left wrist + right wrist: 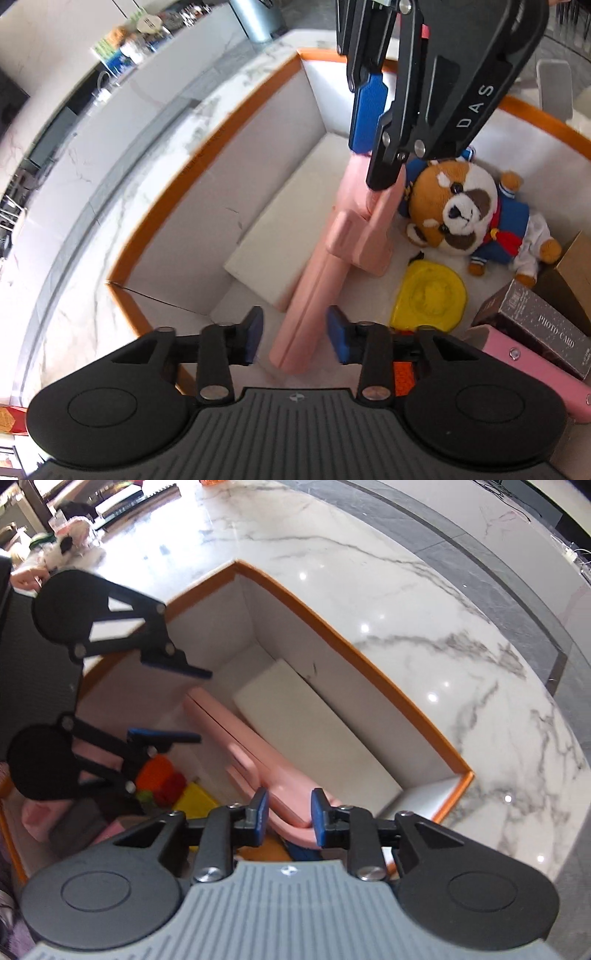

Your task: Organize objects

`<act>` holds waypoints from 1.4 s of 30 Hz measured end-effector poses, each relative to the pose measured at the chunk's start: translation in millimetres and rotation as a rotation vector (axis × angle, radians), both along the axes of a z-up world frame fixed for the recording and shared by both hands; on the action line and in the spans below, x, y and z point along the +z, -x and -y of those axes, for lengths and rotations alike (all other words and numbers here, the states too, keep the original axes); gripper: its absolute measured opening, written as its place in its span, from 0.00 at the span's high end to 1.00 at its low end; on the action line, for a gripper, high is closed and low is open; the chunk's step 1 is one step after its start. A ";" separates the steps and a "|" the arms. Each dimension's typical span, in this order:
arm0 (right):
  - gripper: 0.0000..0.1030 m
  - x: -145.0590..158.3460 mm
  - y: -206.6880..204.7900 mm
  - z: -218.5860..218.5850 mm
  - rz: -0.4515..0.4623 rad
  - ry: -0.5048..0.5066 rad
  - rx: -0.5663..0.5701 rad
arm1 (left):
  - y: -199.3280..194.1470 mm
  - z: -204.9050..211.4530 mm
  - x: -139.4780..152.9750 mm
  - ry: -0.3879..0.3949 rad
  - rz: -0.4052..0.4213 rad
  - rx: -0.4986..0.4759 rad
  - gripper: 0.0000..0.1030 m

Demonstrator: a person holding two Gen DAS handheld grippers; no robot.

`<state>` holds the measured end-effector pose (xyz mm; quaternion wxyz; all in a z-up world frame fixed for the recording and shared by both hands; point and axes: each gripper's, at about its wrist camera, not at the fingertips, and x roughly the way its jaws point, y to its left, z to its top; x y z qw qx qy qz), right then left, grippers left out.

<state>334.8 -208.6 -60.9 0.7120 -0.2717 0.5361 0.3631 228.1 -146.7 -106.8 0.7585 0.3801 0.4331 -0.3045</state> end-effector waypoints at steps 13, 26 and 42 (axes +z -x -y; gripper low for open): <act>0.88 -14.3 -3.1 -6.3 -0.054 0.078 -0.053 | -9.8 -2.0 -3.2 0.005 0.011 0.059 0.93; 0.81 29.9 41.2 11.2 0.053 0.035 -0.093 | 17.1 -30.3 60.4 0.261 0.018 0.146 0.80; 0.36 103.2 221.2 17.2 0.506 -0.360 -0.458 | 131.5 -60.1 142.4 0.516 0.363 0.298 0.28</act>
